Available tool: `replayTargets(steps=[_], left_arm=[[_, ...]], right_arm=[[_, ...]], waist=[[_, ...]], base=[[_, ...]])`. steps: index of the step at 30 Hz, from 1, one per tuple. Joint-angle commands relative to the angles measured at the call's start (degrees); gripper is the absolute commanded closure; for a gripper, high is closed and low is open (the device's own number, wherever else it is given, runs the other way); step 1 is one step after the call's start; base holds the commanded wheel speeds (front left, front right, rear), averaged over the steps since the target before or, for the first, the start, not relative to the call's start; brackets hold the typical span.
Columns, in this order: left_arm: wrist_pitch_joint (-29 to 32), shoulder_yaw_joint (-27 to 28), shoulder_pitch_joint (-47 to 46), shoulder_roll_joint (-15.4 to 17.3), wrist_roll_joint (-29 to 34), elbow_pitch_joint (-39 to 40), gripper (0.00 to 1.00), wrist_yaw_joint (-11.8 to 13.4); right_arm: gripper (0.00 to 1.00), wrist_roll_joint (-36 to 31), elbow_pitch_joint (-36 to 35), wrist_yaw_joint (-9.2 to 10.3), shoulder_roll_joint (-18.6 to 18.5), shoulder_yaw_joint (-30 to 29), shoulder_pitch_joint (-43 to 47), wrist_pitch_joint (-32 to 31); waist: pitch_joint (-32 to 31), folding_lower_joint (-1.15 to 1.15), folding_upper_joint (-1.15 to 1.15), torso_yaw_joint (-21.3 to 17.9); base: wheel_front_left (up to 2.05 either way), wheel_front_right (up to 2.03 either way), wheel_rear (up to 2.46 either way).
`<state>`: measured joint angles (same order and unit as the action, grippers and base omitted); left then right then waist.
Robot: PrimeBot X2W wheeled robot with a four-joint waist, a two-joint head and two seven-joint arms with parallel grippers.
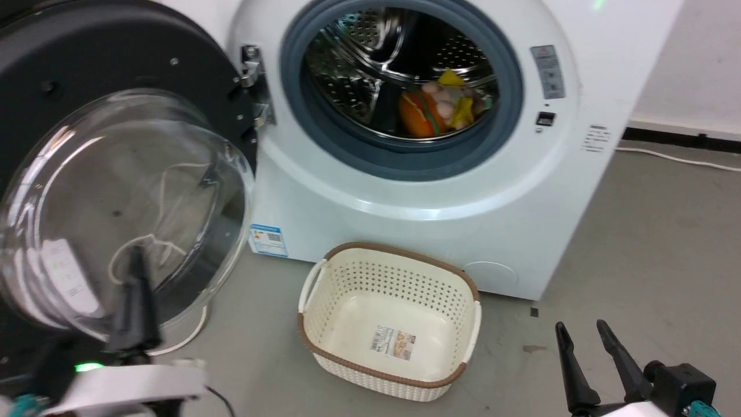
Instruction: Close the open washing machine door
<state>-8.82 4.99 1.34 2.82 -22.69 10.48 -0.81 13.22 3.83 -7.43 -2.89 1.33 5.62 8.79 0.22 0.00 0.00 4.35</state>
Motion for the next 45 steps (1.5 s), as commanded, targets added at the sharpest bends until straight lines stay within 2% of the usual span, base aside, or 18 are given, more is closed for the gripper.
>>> replayTargets(steps=[1, 9, 10, 11, 12, 16, 22, 24, 32, 37, 41, 45], left_arm=[[-0.7, 2.4, 0.5, 0.1, -2.9, 2.3, 1.0, 0.8], [-1.7, 14.3, -1.8, 0.1, -11.7, 5.7, 1.0, 2.0], [-1.7, 14.3, -1.8, 0.1, -11.7, 5.7, 1.0, 2.0], [-1.9, 17.2, -2.3, 0.1, -13.8, 4.7, 1.0, 1.5], [-1.9, 17.2, -2.3, 0.1, -13.8, 4.7, 1.0, 1.5], [-2.5, 23.6, -4.2, 0.1, -17.0, -0.2, 1.0, -0.6], [-3.1, 28.3, -7.8, 0.8, -17.7, -7.0, 1.0, -2.9], [-2.6, 28.6, -9.7, 3.0, -18.6, -11.1, 1.0, -3.3], [3.5, 28.7, -19.5, 15.5, -21.9, -27.3, 1.0, -3.6], [8.4, 26.9, -24.0, 21.9, -23.2, -35.1, 1.0, -4.4], [13.3, 24.5, -25.3, 26.1, -24.5, -39.4, 1.0, -5.5], [19.3, 21.2, -24.6, 28.9, -27.5, -40.7, 1.0, -6.4]], right_arm=[[0.0, 0.8, 0.5, -0.04, 0.0, 0.0, 0.6, 0.7], [0.0, 2.2, 1.5, -0.04, 0.0, 0.3, 1.1, 1.7], [0.0, 2.2, 1.5, -0.04, 0.0, 0.3, 1.1, 1.7], [0.0, 2.5, 1.8, -0.04, 0.0, 0.4, 1.1, 1.9], [0.0, 2.5, 1.8, -0.04, 0.0, 0.4, 1.1, 1.9], [0.0, 3.2, 2.1, -0.05, 0.0, 0.7, 1.1, 2.5], [0.0, 3.5, 2.5, -0.05, 0.0, 0.6, 0.8, 3.1], [0.0, 3.4, 2.6, -0.05, 0.0, 0.4, 0.6, 3.4], [0.0, 1.8, 2.6, -0.05, 0.0, -0.1, -1.4, 4.3], [0.0, 1.2, 2.1, -0.05, 0.0, -0.2, -2.7, 4.5], [0.0, 1.4, 2.2, -0.05, 0.0, 0.0, -2.9, 4.9], [0.0, 2.2, 2.8, -0.06, 0.0, -0.1, -2.8, 5.4]], waist=[[0.0, 0.0, 0.0, 2.0], [-0.1, 0.0, 0.0, 7.3], [-0.1, 0.0, 0.0, 7.3], [-0.1, 0.0, 0.0, 8.4], [-0.1, 0.0, 0.0, 8.4], [0.7, 0.0, 0.0, 10.4], [2.1, 0.0, 0.0, 11.6], [3.0, 0.0, 0.0, 11.9], [8.6, 0.0, 0.0, 11.6], [11.9, 0.0, 0.0, 11.1], [13.2, 0.0, 0.0, 11.0], [13.2, 0.0, 0.0, 11.7]], base=[[0.0, 0.0, 0.0], [0.0, 0.0, 0.0], [0.0, 0.0, 0.0], [0.0, 0.0, 0.0], [0.0, 0.0, 0.0], [0.0, 0.0, 0.0], [0.0, 0.0, 0.0], [0.0, 0.0, 0.0], [0.0, 0.0, 0.0], [0.0, 0.0, 0.0], [0.0, 0.0, 0.0], [0.0, 0.0, 0.0]])
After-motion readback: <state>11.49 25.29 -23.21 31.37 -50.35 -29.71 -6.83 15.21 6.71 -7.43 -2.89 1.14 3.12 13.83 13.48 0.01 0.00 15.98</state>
